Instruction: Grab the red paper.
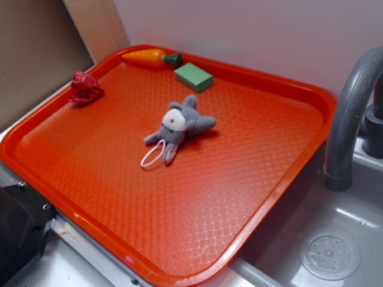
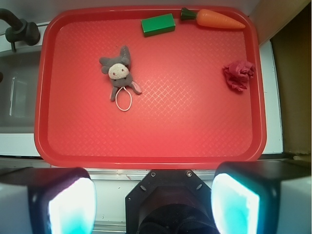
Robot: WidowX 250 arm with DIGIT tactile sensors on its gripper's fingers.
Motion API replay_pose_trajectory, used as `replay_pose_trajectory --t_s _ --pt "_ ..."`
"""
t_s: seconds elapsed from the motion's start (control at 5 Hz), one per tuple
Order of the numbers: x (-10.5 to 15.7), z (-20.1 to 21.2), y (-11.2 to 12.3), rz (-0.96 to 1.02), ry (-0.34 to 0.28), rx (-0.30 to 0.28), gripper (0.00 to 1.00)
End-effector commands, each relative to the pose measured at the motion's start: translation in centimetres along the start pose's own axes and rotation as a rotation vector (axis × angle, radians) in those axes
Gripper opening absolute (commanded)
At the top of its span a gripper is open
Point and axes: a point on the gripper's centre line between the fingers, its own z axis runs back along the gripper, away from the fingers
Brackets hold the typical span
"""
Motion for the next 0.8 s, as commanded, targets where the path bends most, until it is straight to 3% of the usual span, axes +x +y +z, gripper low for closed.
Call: replay_pose_trajectory --t_s 0.0,0.2,0.4,0.6 --pt "0.0 0.0 0.0 0.000 0.000 0.000 1.00" --pt "2.9 -2.8 2.5 0.259 0.033 -0.036 1.00" --pt "5.1 -6.0 5.9 0.512 0.015 -0.067 1.00" --pt "7.0 -8.8 9.7 0.751 -0.046 0.013 1.00"
